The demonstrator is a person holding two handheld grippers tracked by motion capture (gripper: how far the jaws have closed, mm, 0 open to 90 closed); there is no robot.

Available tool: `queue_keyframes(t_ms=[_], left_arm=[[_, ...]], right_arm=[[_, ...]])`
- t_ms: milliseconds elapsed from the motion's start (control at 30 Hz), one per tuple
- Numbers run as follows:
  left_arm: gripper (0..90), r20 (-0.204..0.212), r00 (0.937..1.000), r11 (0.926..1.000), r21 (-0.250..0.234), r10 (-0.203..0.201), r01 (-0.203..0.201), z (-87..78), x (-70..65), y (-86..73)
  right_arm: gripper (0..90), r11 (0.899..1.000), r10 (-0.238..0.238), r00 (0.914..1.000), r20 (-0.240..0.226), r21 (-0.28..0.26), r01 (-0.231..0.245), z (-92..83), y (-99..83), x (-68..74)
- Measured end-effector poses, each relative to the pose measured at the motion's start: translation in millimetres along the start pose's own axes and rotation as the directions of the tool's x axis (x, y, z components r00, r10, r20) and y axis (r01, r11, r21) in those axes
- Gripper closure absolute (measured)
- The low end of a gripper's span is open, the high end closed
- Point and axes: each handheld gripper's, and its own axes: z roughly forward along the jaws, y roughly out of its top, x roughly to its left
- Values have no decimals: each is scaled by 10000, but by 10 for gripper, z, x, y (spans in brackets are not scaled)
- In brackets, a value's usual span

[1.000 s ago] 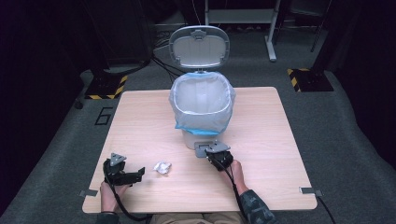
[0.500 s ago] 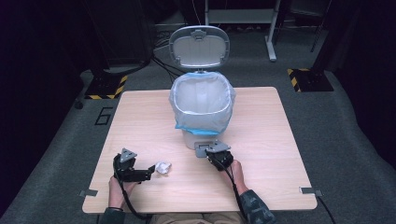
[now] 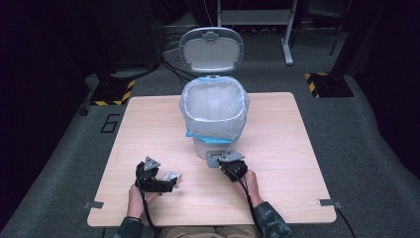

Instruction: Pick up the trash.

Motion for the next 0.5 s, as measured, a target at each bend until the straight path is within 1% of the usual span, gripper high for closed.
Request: queue_keyframes(t_ms=[67,100,167,233,267,300,333,367,400,433,467,500], left_arm=[[0,37,10000,9999,89,90,-90,40,-23,4],[0,101,9998,9996,219,188,-190,53,-25,4],[0,89,9998,9994,285,195,-197,91,-38,4],[0,179,9996,9990,376,240,-247,130,-47,1],[2,214,9995,9992,329,212,-219,151,-59,-3],[13,250,9993,9988,400,277,-286,157,-65,-4],[33,203,9990,9983,422,403,-411,175,-77,-8],[57,196,9989,9985,335,429,-436,188,-89,-15],[83,194,9981,9970,488,588,-596,191,-92,-15],[125,220,9984,9976,437,519,-528,206,-105,-25],[160,173,9976,9966,482,664,-671,209,-105,-27],[204,152,9974,9960,531,711,-718,222,-110,-34]], right_arm=[[900,10000,0,10000,4,1,0,0,0,0],[900,10000,-1,10000,3,-1,1,0,0,0],[900,10000,-2,10000,4,1,2,0,0,0],[900,10000,0,10000,6,-1,0,0,0,1],[900,10000,-22,10000,14,-9,22,0,0,1],[900,10000,-3,10000,10,1,3,0,0,2],[900,10000,-1,10000,5,2,1,-1,0,1],[900,10000,-7,10000,8,-2,7,0,0,2],[900,10000,-15,10000,11,-5,15,0,0,1],[900,10000,-2,10000,5,-1,2,0,0,1],[900,10000,-3,10000,4,3,3,-1,0,1],[900,10000,-1,10000,0,0,1,0,0,0]])
